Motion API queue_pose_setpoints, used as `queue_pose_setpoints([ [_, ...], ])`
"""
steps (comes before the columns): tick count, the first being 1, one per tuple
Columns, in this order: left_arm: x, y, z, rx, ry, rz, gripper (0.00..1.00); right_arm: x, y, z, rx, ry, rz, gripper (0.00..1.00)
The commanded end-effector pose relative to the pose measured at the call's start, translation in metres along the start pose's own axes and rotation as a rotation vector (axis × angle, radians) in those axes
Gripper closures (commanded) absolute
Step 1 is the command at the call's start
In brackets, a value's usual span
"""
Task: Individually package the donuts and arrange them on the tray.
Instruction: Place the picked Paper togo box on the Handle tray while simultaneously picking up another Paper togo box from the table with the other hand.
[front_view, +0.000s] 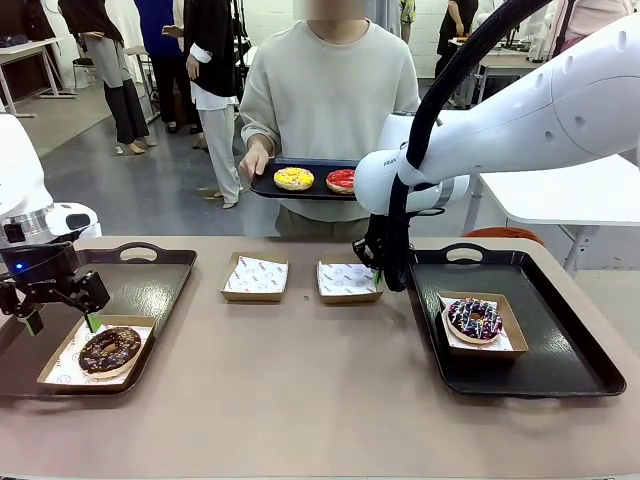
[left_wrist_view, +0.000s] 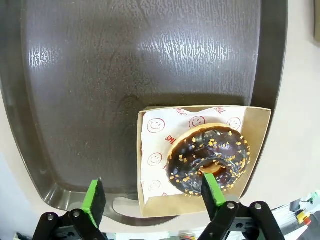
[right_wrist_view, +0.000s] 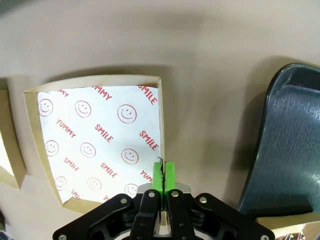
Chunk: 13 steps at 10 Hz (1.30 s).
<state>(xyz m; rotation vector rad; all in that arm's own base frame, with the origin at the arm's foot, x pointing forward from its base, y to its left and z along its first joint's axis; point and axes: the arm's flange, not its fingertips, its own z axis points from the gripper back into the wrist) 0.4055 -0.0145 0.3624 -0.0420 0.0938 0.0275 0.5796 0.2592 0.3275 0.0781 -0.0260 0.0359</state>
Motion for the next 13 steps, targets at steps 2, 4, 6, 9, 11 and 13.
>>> queue_pose_setpoints([
  [2, -0.018, 0.012, 0.025, -0.206, 0.036, -0.063, 0.0, -0.018, 0.006, 0.029, 0.02, 0.015, -0.012, 1.0],
  [4, -0.041, 0.04, 0.062, -0.535, 0.027, -0.137, 0.0, -0.031, 0.003, 0.067, 0.032, 0.018, 0.007, 1.0],
  [6, -0.063, 0.083, 0.096, -0.849, -0.013, -0.115, 0.0, -0.036, -0.002, 0.097, 0.045, 0.003, 0.004, 1.0],
  [9, -0.086, 0.163, 0.108, -1.162, -0.124, -0.066, 0.0, -0.035, -0.01, 0.13, 0.057, 0.005, -0.01, 1.0],
  [11, -0.088, 0.212, 0.09, -1.277, -0.119, 0.001, 0.0, -0.033, -0.01, 0.139, 0.055, 0.01, -0.015, 1.0],
  [13, -0.09, 0.24, 0.064, -1.339, -0.143, 0.041, 0.0, -0.03, -0.01, 0.142, 0.059, 0.007, -0.021, 1.0],
])
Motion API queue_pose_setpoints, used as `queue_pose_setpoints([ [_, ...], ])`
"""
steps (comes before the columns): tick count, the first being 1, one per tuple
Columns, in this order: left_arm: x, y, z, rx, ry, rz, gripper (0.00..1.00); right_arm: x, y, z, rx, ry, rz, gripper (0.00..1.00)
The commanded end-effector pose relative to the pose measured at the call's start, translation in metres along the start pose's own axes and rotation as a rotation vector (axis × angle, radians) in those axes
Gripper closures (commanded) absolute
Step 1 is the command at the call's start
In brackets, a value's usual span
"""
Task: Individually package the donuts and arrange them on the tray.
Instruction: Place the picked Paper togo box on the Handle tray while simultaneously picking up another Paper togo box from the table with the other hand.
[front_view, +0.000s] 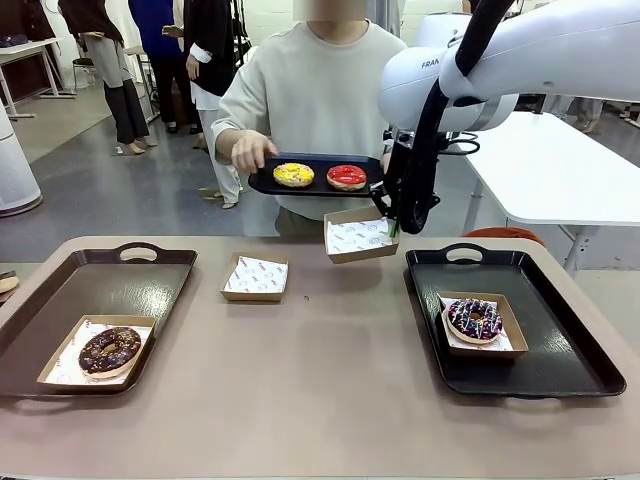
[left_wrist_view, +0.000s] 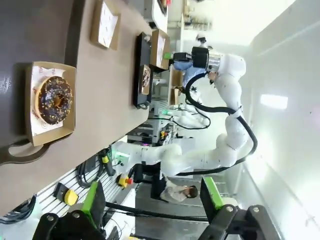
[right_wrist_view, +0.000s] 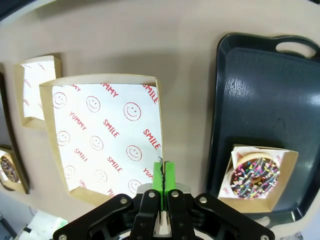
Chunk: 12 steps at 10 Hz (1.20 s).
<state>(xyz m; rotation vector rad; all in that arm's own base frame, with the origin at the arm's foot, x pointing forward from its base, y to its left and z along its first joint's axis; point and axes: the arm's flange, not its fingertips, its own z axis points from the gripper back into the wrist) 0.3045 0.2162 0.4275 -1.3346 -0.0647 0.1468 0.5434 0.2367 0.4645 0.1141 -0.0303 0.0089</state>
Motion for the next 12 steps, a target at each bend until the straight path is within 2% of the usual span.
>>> queue_pose_setpoints([
  [1, 0.009, 0.018, 0.017, -0.048, -0.021, 0.004, 0.0, 0.004, 0.0, 0.005, 0.031, 0.009, 0.0, 1.0],
  [5, -0.008, 0.054, 0.037, -0.04, -0.022, 0.085, 0.0, 0.009, 0.0, 0.008, 0.041, 0.003, -0.018, 1.0],
  [12, -0.005, 0.054, 0.03, -0.043, -0.048, 0.1, 0.0, 0.003, -0.001, 0.006, 0.013, -0.008, -0.008, 1.0],
])
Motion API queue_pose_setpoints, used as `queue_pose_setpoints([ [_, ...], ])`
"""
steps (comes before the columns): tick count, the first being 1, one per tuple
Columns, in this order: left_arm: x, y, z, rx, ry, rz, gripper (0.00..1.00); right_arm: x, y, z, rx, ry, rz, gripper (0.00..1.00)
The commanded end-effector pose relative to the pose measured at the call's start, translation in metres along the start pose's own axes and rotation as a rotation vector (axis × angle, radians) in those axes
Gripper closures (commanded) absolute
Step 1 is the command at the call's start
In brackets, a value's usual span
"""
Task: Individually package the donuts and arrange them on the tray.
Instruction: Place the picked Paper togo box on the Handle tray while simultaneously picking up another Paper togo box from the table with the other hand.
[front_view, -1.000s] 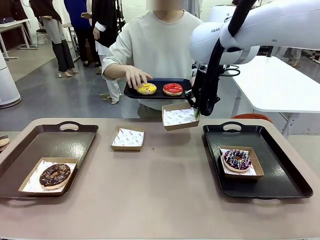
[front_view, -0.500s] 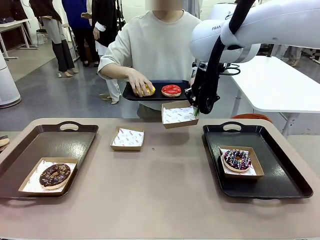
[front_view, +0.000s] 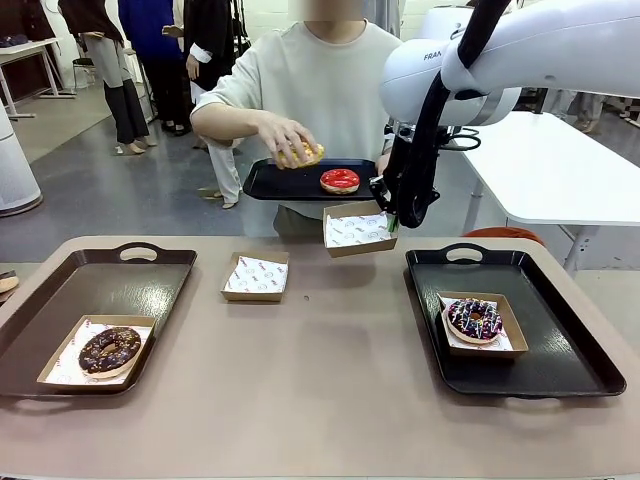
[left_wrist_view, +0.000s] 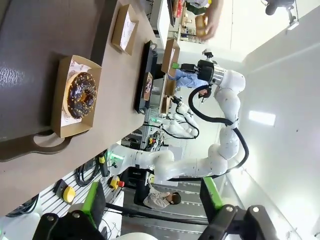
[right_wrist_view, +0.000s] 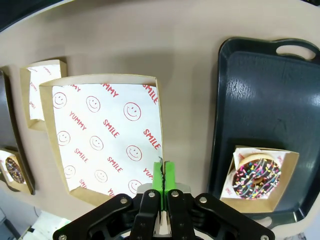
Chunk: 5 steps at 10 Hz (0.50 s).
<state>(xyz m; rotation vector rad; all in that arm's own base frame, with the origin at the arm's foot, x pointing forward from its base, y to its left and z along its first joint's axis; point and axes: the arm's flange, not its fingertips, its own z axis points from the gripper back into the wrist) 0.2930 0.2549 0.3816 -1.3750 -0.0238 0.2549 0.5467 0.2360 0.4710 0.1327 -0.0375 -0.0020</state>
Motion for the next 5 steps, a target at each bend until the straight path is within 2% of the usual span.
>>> queue_pose_setpoints([
  [1, -0.0003, 0.0002, 0.0021, -0.005, -0.017, -0.004, 0.0, -0.0003, -0.0005, -0.0005, -0.005, -0.001, 0.002, 1.0],
  [5, -0.0003, 0.0002, 0.0021, -0.005, -0.017, -0.004, 0.0, -0.0003, -0.0005, -0.0005, -0.005, -0.001, 0.002, 1.0],
])
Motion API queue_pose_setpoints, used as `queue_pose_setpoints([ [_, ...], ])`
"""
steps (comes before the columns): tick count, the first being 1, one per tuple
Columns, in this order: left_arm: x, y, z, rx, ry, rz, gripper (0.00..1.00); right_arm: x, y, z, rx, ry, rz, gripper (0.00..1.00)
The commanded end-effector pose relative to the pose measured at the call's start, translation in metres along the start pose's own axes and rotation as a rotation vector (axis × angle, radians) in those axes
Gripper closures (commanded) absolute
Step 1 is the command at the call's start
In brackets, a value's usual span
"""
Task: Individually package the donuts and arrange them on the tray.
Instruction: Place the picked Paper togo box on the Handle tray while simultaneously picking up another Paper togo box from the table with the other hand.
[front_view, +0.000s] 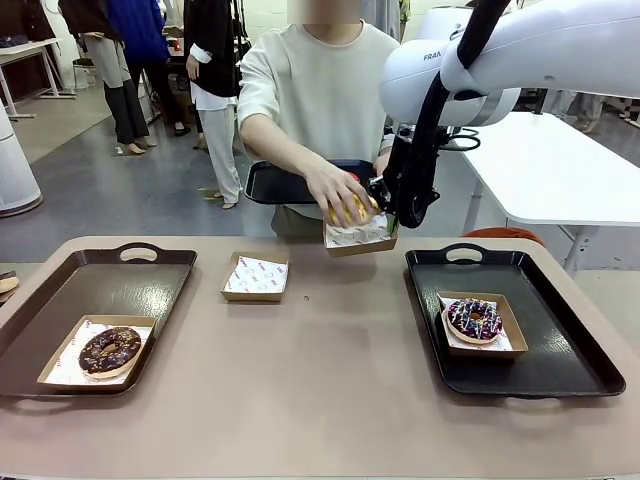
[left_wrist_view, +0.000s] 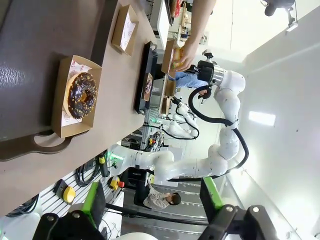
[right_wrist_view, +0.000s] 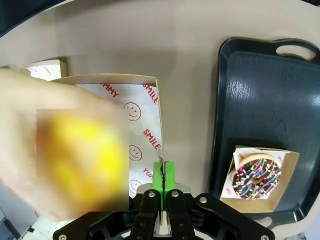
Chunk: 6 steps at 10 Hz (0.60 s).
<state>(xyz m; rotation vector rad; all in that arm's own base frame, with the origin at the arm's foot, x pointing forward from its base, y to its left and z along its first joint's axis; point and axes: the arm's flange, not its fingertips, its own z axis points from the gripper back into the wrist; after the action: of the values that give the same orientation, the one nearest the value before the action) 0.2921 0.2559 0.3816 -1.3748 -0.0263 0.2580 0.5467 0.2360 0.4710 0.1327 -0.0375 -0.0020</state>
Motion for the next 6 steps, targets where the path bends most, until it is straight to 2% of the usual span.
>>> queue_pose_setpoints([
  [1, 0.0004, -0.0001, 0.0009, -0.005, -0.014, -0.005, 0.0, -0.0003, -0.0005, -0.0005, -0.005, -0.001, 0.002, 1.0],
  [6, 0.0004, -0.0001, 0.0009, -0.005, -0.014, -0.005, 0.0, -0.0003, -0.0005, -0.0005, -0.005, -0.001, 0.002, 1.0],
])
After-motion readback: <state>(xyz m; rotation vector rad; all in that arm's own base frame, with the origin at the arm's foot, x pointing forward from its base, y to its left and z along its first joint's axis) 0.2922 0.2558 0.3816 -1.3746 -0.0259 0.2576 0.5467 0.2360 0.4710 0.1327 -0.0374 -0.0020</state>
